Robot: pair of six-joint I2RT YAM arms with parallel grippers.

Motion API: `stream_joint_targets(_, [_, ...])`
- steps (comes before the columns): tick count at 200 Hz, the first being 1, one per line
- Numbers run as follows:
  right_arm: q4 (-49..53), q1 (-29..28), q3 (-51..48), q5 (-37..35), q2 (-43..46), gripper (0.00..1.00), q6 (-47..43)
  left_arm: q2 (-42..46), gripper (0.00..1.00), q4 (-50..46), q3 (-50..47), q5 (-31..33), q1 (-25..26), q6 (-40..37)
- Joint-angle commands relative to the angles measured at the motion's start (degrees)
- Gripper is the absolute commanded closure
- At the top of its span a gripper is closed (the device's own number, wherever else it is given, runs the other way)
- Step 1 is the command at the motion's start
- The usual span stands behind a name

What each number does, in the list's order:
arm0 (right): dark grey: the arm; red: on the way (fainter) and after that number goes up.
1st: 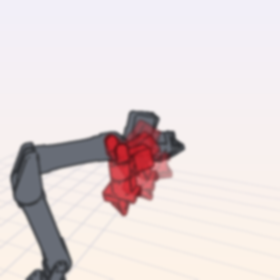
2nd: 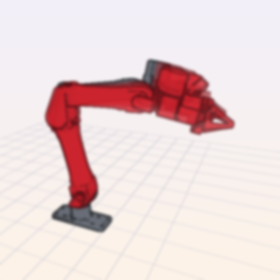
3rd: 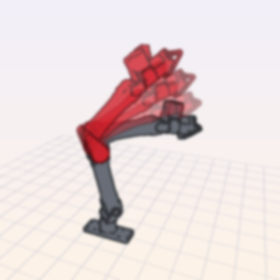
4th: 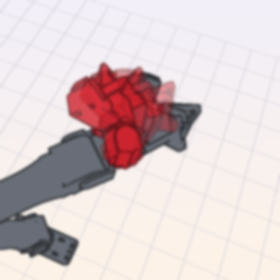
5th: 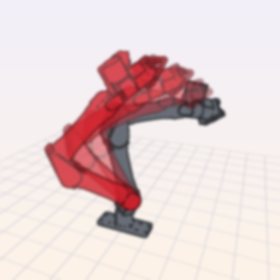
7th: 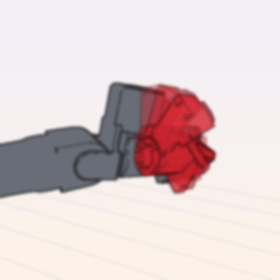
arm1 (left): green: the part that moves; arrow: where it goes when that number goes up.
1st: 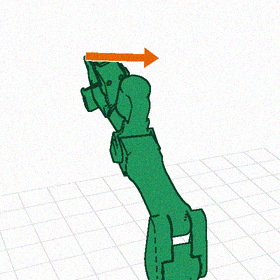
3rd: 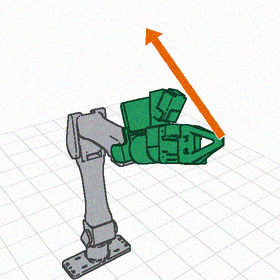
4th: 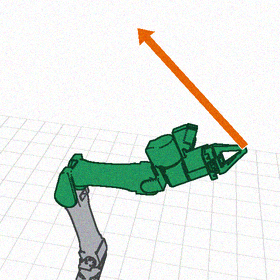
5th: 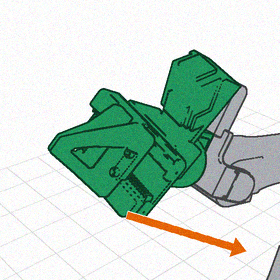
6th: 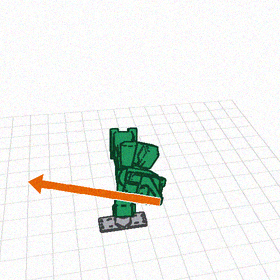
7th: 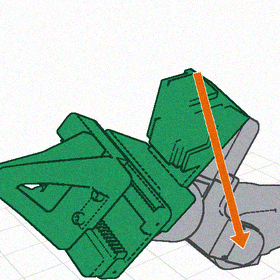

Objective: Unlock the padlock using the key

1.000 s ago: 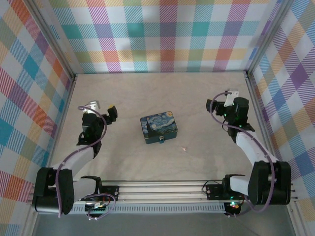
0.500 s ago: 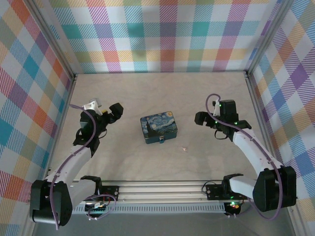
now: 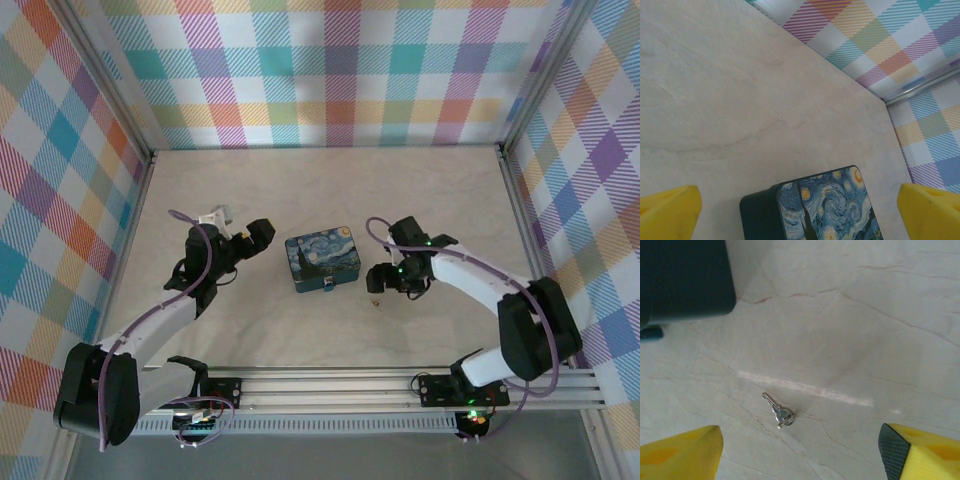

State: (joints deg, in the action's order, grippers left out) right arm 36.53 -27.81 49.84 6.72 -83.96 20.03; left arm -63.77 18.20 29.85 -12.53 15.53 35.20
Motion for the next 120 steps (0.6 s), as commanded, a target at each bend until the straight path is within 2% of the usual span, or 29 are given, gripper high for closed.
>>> stream_joint_targets(1, [4.3, -1.6, 2.8, 2.7, -2.9, 0.25, -1.0, 0.1, 0.0, 1.8, 1.3, 0.1, 0.7, 0.2])
stream_joint_targets(59, [5.0, -3.6, 3.6, 4.0, -7.4, 0.49, 0.1, -0.1, 0.0, 1.2, 1.2, 0.5, 0.8, -0.4])
stream_joint_targets(120, [4.4, -4.5, 4.3, 2.6, -9.9, 0.58, 2.1, -0.2, 0.0, 1.0, 1.3, 0.7, 0.9, -0.7])
